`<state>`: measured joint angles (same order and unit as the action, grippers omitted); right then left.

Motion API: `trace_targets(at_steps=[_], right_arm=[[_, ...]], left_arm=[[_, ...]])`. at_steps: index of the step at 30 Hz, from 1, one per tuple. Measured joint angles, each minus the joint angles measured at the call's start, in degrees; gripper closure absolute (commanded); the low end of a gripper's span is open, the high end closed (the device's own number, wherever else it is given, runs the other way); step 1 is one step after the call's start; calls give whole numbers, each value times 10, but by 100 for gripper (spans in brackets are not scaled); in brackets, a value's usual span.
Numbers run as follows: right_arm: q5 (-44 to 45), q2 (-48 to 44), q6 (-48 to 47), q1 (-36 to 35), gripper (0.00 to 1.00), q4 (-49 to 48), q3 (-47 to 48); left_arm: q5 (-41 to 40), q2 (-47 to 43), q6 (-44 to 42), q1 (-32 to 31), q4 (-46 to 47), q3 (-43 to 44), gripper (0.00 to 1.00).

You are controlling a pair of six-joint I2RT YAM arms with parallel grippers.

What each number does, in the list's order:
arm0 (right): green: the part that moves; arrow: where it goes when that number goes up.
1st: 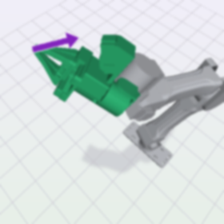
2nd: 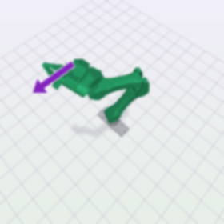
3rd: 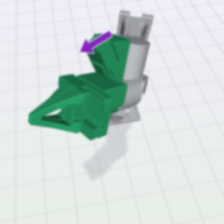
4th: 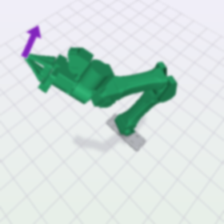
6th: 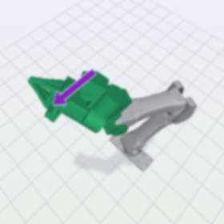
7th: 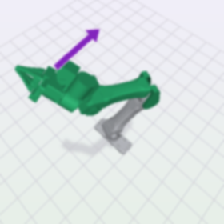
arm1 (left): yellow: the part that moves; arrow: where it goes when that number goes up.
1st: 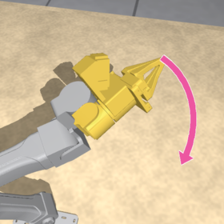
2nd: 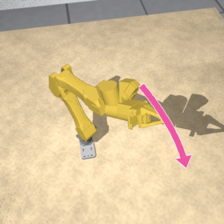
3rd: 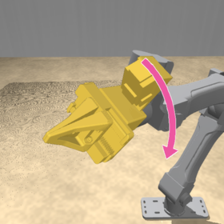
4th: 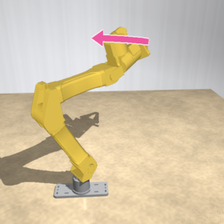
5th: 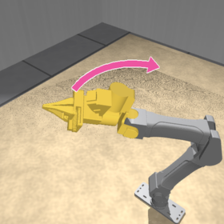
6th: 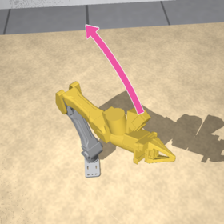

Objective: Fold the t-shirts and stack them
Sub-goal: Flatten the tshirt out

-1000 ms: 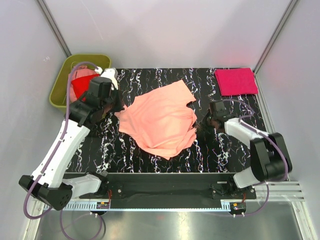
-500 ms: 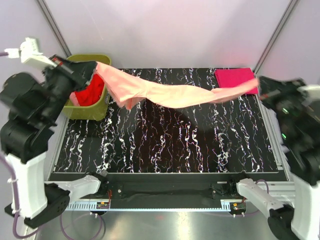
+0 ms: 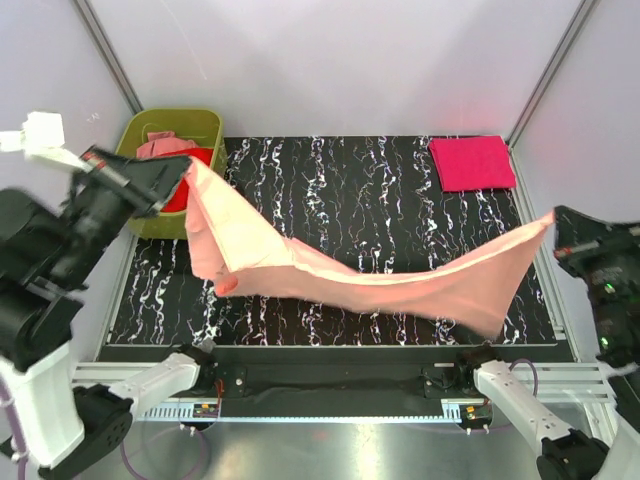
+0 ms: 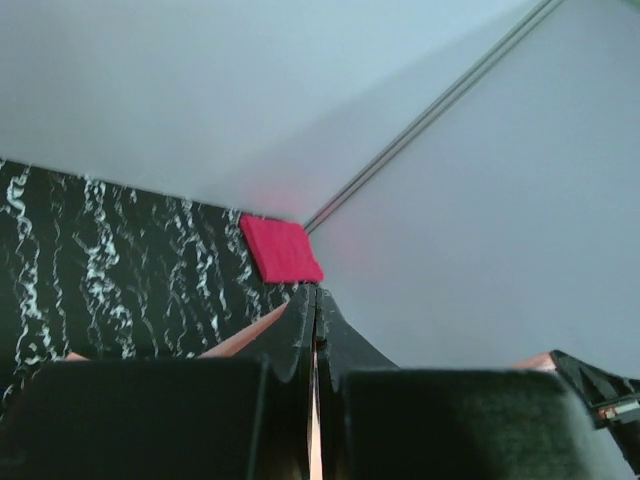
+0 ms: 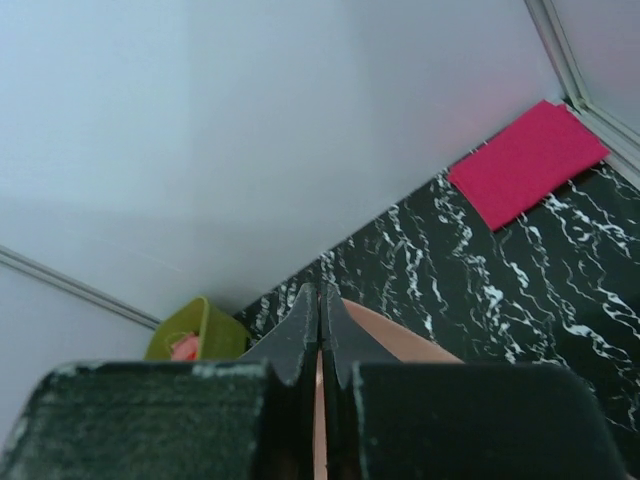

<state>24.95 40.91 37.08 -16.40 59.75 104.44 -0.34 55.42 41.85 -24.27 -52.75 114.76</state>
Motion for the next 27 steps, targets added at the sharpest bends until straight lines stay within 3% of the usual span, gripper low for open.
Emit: trace_targets(at_steps=[4, 8, 15, 21, 27], right_arm=[[-2, 34, -14, 0, 100, -8, -48], [0, 129, -30, 0, 100, -47, -68], [-1, 342, -63, 3, 100, -121, 6], [-5, 402, -87, 15, 100, -128, 135], [-16, 314, -94, 16, 100, -132, 161]], left_arm=[[8, 68, -17, 0, -17, 5, 100], [-32, 185, -42, 5, -33, 37, 100], [-62, 352, -47, 76, -34, 108, 100], [-83, 323, -48, 89, 46, 150, 100], [-49, 190, -43, 88, 146, 86, 100]])
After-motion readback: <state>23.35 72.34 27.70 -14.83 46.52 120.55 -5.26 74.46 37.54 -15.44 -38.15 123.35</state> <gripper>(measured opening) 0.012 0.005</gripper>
